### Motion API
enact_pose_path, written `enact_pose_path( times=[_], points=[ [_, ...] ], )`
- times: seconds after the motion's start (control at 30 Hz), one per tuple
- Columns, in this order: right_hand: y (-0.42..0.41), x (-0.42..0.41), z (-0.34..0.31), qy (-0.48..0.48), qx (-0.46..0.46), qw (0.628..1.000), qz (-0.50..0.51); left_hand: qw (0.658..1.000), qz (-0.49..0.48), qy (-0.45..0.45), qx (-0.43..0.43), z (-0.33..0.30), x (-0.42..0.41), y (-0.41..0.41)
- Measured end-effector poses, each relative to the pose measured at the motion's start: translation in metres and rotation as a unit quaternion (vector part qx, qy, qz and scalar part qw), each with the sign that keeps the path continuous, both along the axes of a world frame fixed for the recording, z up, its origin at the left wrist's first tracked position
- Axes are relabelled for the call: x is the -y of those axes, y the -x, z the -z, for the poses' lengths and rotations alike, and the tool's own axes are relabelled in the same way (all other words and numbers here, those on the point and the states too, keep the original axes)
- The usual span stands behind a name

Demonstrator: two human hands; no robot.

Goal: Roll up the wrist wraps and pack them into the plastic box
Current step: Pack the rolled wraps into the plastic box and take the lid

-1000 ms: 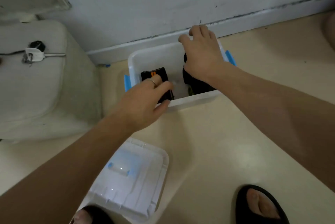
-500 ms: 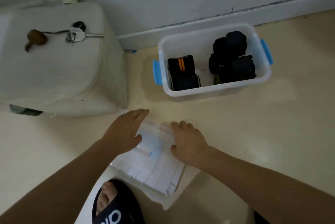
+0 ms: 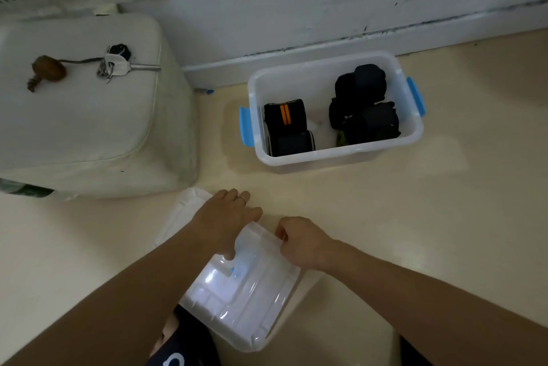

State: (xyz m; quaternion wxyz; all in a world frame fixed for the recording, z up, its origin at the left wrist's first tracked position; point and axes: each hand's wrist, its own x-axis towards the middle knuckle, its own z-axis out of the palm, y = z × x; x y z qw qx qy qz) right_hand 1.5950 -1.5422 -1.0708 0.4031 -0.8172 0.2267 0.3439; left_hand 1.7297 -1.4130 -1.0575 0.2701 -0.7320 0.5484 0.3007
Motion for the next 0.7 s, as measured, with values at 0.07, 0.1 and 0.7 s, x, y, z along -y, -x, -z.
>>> enact_pose_path(
  times=[0.07, 0.1, 0.7],
  points=[
    [0.0, 0.003, -0.02, -0.057, 0.008, 0.998, 0.004, 0.996, -0.037, -0.066, -0.038, -0.015, 0.012, -0.002],
    [0.0, 0.005, -0.03, -0.088, 0.013, 0.996, 0.0, 0.991, -0.066, -0.104, -0.06, -0.024, 0.018, -0.002],
    [0.016, 0.18, -0.219, 0.045, 0.283, 0.954, 0.088, 0.934, -0.167, 0.297, -0.104, -0.223, 0.106, -0.041]
  ],
)
